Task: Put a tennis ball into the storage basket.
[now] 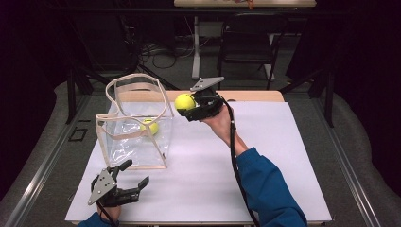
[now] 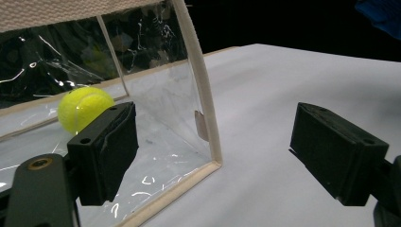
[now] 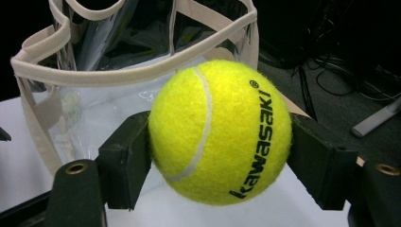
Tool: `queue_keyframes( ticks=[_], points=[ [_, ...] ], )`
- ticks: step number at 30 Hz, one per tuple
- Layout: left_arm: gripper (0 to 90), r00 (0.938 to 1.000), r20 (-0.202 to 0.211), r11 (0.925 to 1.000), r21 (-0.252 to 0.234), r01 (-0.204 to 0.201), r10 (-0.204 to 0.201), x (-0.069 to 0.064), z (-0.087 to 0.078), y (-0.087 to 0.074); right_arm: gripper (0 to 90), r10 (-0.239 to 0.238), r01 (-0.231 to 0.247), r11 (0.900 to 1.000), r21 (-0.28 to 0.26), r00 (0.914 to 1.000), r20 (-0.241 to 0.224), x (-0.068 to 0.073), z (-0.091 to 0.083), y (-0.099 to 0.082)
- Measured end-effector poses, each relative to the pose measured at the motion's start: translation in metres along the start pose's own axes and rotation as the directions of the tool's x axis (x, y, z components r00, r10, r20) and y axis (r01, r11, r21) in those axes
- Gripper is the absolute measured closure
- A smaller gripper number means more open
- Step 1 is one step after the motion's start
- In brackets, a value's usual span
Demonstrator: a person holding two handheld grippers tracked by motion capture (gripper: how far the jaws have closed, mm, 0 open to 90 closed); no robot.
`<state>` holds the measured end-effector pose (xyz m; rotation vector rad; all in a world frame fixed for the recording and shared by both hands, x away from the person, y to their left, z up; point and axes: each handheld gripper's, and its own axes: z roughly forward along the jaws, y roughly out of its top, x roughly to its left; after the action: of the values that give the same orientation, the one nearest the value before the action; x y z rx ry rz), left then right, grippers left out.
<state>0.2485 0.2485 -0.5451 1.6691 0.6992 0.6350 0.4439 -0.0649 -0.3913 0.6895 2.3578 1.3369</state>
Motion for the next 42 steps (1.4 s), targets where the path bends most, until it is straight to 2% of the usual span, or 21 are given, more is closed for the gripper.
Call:
queue_keyframes(
  ticks=[11,28,42],
  points=[
    [15.9,1.0000,-0.001,1.0000,-0.004,0.000,-0.001,0.000,-0.001,0.000,27.1,-0.019,0.019,0.9997,-0.013,0.9998,0.006,0.001,0.001,0.013],
    [15.9,1.0000,0.002,0.9999,-0.008,-0.007,0.007,-0.001,-0.002,0.001,27.2,0.002,-0.001,0.9995,-0.033,0.9998,0.021,-0.010,-0.003,0.021],
    [15.9,0.9999,0.007,0.9999,-0.008,-0.008,0.008,-0.001,-0.001,0.001,27.2,-0.014,0.014,0.9989,-0.044,0.9999,0.006,-0.004,0.003,0.033]
  ],
)
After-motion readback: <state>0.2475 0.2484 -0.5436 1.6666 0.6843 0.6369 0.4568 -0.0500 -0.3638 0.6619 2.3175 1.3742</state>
